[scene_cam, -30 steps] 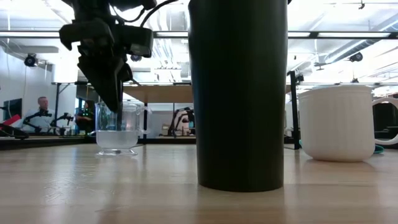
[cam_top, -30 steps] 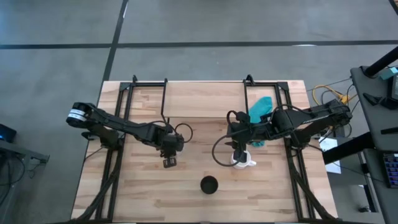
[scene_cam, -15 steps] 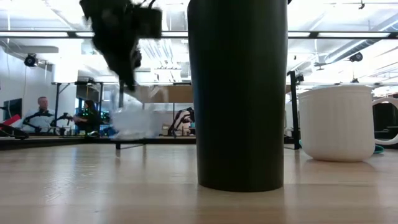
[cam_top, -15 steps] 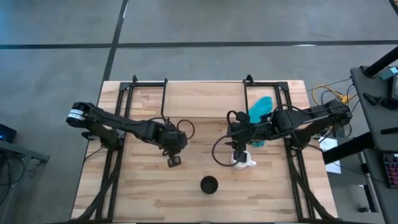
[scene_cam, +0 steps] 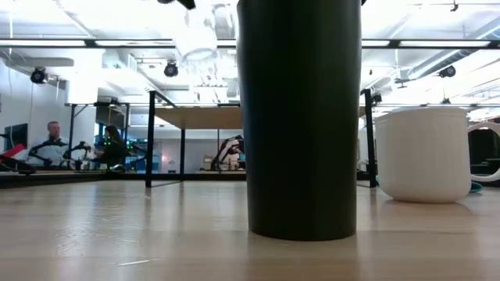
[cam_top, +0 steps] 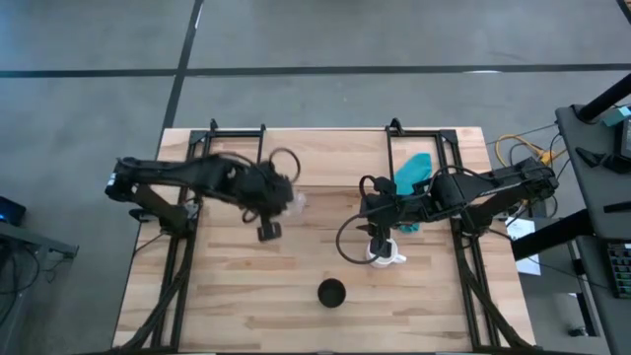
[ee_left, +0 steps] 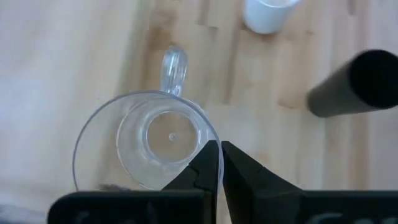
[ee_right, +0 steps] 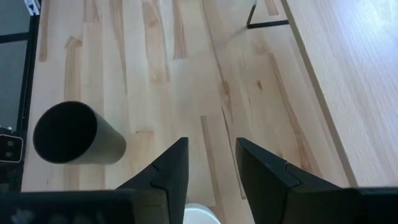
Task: Stack small to large cups/mugs on shelf
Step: Put the transparent mug on the shelf, then put the white mug on the shelf
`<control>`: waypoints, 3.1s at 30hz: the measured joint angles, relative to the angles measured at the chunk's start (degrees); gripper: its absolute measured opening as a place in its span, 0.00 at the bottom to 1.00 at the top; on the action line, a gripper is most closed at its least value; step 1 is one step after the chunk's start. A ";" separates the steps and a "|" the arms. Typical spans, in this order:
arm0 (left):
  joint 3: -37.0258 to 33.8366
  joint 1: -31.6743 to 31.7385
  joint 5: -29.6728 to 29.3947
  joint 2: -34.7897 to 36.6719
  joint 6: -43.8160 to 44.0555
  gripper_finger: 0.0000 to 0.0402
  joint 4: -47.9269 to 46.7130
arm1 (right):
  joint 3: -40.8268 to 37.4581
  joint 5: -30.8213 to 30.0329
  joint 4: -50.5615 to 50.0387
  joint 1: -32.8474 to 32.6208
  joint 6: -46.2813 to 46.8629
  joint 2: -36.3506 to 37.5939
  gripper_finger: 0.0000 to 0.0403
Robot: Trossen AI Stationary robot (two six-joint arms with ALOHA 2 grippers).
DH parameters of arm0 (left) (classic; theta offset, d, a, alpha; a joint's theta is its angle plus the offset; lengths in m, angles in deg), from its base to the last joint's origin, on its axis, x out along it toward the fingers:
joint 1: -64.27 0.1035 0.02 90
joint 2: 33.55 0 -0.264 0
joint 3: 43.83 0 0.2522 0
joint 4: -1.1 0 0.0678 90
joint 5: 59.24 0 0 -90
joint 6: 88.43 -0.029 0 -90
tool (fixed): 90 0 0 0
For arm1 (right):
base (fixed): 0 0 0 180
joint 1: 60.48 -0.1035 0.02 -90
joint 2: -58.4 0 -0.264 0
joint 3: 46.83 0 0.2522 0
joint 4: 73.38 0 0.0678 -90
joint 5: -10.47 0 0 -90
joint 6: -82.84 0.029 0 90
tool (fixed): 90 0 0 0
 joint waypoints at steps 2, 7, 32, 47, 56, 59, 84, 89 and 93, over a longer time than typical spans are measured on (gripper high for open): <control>3.70 2.30 -0.41 0.00 -1.32 0.00 -3.60 | 0.00 -0.01 -0.01 0.00 0.02 0.00 0.32; 9.00 9.75 -0.62 0.02 -4.50 0.00 -7.82 | 0.00 -0.01 -0.01 0.00 0.02 0.00 0.32; 8.53 33.97 17.06 -9.37 -41.30 0.00 -12.08 | 0.00 0.01 -0.02 0.00 0.02 0.00 0.32; 10.14 33.96 16.99 -13.48 -38.32 0.00 -11.81 | -0.19 -0.01 -0.02 0.00 0.02 0.00 0.32; 10.09 33.96 16.93 -13.55 -37.98 0.00 -11.69 | -1.09 -0.01 -0.03 0.00 0.03 0.00 0.32; 10.06 33.96 16.91 -13.55 -36.82 0.00 -11.69 | -1.11 -0.01 -0.02 0.00 0.03 0.00 0.32; 10.00 33.83 16.51 -16.62 -33.62 0.17 -9.48 | -1.18 0.00 0.00 0.00 0.04 0.00 0.32; 10.57 33.74 16.42 -15.30 -32.10 0.17 -10.08 | -1.18 -0.01 -0.02 0.00 0.02 0.00 0.32; 12.26 33.38 16.38 -13.93 -32.05 0.17 -10.10 | -1.18 0.01 -0.03 0.00 0.02 0.00 0.32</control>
